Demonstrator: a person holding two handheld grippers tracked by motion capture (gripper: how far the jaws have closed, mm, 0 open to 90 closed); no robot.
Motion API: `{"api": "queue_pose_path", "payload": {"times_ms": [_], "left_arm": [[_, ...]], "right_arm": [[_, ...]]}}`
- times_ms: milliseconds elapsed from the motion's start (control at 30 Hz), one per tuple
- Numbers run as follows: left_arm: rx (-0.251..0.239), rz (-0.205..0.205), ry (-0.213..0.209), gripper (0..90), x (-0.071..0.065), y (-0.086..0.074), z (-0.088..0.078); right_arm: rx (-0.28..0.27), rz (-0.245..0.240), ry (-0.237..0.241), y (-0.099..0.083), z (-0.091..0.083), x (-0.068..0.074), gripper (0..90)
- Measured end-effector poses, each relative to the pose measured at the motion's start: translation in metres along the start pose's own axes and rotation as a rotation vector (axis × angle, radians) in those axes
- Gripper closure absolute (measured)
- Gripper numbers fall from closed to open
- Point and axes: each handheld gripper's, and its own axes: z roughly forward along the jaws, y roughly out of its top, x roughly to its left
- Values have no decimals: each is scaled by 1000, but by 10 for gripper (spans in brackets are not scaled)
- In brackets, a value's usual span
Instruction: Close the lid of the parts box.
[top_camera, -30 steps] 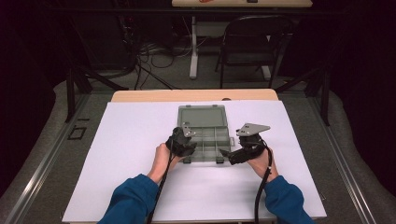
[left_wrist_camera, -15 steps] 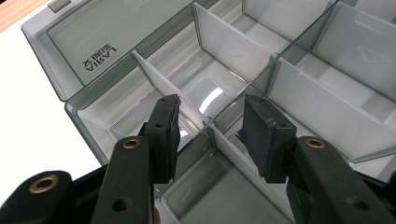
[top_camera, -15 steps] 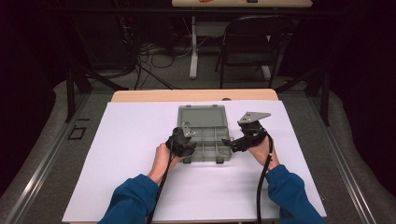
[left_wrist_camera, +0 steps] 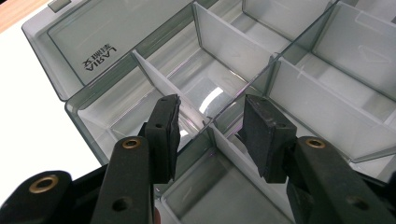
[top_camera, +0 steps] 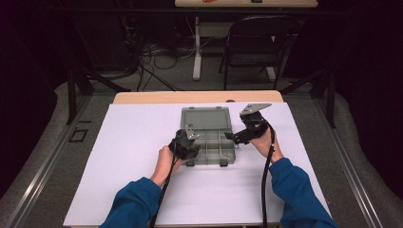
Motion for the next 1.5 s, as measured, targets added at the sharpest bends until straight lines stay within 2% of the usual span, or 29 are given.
{"api": "queue_pose_path", "payload": {"times_ms": [33, 133, 200, 267, 333, 433, 467, 600, 767, 800, 967, 1000, 1133, 1167, 1200, 1233, 1400, 1500], "left_arm": [[0, 0, 0, 570, 0, 0, 0], [0, 1, 0, 569, 0, 0, 0], [0, 2, 0, 570, 0, 0, 0], [0, 2, -2, 570, 0, 0, 0], [0, 2, 0, 570, 0, 0, 0], [0, 3, -1, 570, 0, 0, 0], [-1, 4, -1, 570, 0, 0, 0], [-1, 3, -2, 570, 0, 0, 0], [-5, 2, 5, 571, 0, 0, 0], [-6, 2, 3, 571, 0, 0, 0], [-4, -1, 6, 571, -1, 0, 0], [-4, -1, 7, 571, -1, 0, 0], [-5, -1, 7, 572, -1, 0, 0], [-4, 0, 6, 572, -1, 0, 0], [-4, 0, 6, 572, -1, 0, 0], [-4, 1, 7, 572, -1, 0, 0], [-5, -1, 8, 572, -1, 0, 1], [-4, 1, 7, 572, -1, 0, 0]], "right_arm": [[10, 1, -2, 2, 2, -2, 16], [16, 7, -12, 5, 5, -7, 164], [26, 12, -37, 7, 8, -12, 232], [46, 4, -57, 6, 13, -16, 366], [63, 25, -53, 5, 17, -21, 497], [74, 30, -60, 6, 20, -27, 662], [80, 33, -73, 6, 21, -29, 727], [122, 11, -117, 6, 30, -32, 889], [187, 32, -140, 4, 44, -37, 900], [214, 36, -156, 5, 47, -37, 900], [281, 30, -162, 3, 58, -40, 900], [283, 47, -176, 1, 61, -40, 900], [311, 54, -172, -3, 68, -44, 900], [318, 74, -173, -4, 69, -43, 900], [322, 61, -177, -5, 70, -44, 900], [330, 76, -170, -6, 72, -45, 900], [355, 91, -175, -9, 79, -46, 900], [382, 83, -174, -10, 84, -46, 900]]}}
